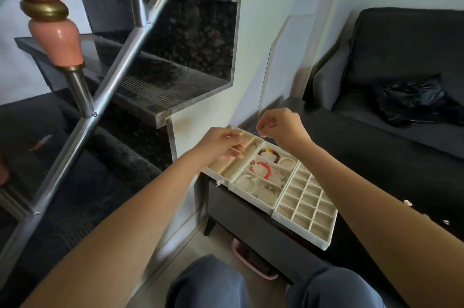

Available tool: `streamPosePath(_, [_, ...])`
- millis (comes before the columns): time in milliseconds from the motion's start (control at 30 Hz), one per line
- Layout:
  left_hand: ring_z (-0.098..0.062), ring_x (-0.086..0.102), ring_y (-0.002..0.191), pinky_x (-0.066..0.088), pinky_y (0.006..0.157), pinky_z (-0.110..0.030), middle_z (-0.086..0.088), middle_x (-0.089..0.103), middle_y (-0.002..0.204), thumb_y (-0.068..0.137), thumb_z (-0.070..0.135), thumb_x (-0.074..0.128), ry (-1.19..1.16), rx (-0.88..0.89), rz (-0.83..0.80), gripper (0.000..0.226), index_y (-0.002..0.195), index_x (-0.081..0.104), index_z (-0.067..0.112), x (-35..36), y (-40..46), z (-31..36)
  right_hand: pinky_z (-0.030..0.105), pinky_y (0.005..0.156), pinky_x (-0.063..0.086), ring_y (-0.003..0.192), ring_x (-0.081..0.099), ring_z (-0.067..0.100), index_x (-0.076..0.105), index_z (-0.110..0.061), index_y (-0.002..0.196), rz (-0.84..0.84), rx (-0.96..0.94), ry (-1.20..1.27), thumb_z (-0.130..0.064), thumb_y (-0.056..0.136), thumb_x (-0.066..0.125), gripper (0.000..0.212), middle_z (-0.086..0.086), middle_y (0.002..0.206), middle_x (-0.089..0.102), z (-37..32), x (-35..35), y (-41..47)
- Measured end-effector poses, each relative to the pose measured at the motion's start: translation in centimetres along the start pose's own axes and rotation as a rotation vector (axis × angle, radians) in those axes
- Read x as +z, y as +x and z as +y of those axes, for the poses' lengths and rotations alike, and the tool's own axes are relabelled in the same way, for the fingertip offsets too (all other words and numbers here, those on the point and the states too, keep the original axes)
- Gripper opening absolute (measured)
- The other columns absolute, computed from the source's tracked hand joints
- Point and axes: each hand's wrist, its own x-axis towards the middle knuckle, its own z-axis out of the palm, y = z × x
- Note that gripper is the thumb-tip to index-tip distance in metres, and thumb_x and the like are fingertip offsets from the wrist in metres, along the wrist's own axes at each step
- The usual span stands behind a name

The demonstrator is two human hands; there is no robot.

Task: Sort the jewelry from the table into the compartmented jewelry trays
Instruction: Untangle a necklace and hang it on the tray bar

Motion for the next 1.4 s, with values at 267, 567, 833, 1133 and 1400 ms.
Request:
streamPosePath(267, [-0.016, 0.066, 0.073, 0.052, 0.060, -0.011, -0.018, 0.065, 0.098, 0.093, 0.013, 0.059, -0.018, 0.028, 0.052, 0.014, 0.101, 0.063, 0.004, -0.6, 3.1, -1.9, 0.005, 0.064, 0.043, 0.076, 0.060, 0.010, 0.068, -0.008, 0.086, 0.037, 0.008, 0.068, 0.001, 0.084, 0.065, 0.009, -0.002, 0.077, 0.063, 0.5, 1.9, 2.3])
streamPosePath(567, [-0.016, 0.060, 0.061, 0.048, 0.053, -0.011, -0.014, 0.066, 0.082, 0.089, 0.010, 0.061, 0.093, 0.016, 0.063, 0.012, 0.094, 0.068, 0.003, -1.2, 4.5, -3.3, 0.007, 0.064, 0.045, 0.068, 0.060, 0.007, 0.067, -0.008, 0.087, -0.020, -0.021, 0.055, -0.002, 0.086, 0.064, 0.007, 0.001, 0.079, 0.063, 0.8, 3.3, 2.9])
streamPosePath(833, [-0.013, 0.069, 0.078, 0.049, 0.075, -0.018, 0.001, 0.071, 0.086, 0.090, 0.020, 0.059, 0.287, 0.048, -0.034, 0.019, 0.100, 0.068, 0.006, 0.3, 6.3, -4.4, -0.001, 0.053, 0.039, 0.058, 0.054, 0.002, 0.068, -0.006, 0.089, -0.033, -0.055, -0.022, -0.002, 0.087, 0.061, 0.008, -0.005, 0.072, 0.059, 1.3, 3.8, 3.9])
streamPosePath(1133, [-0.004, 0.067, 0.078, 0.047, 0.082, -0.020, 0.007, 0.069, 0.085, 0.093, 0.018, 0.055, 0.403, 0.062, -0.111, 0.014, 0.098, 0.067, 0.014, 1.3, 9.9, -5.7, 0.020, 0.075, 0.047, 0.083, 0.060, 0.012, 0.069, -0.005, 0.090, -0.023, 0.011, -0.026, -0.002, 0.087, 0.061, 0.009, 0.001, 0.087, 0.063, 5.3, 5.3, 6.7])
streamPosePath(1400, [-0.011, 0.068, 0.089, 0.047, 0.073, -0.018, 0.000, 0.070, 0.097, 0.092, 0.013, 0.051, 0.407, 0.006, -0.097, 0.017, 0.103, 0.064, 0.015, 1.3, 13.3, -6.4, 0.015, 0.064, 0.044, 0.084, 0.060, 0.015, 0.067, -0.008, 0.088, -0.064, 0.051, -0.041, -0.005, 0.089, 0.061, 0.007, 0.005, 0.091, 0.063, 9.2, 7.9, 10.2])
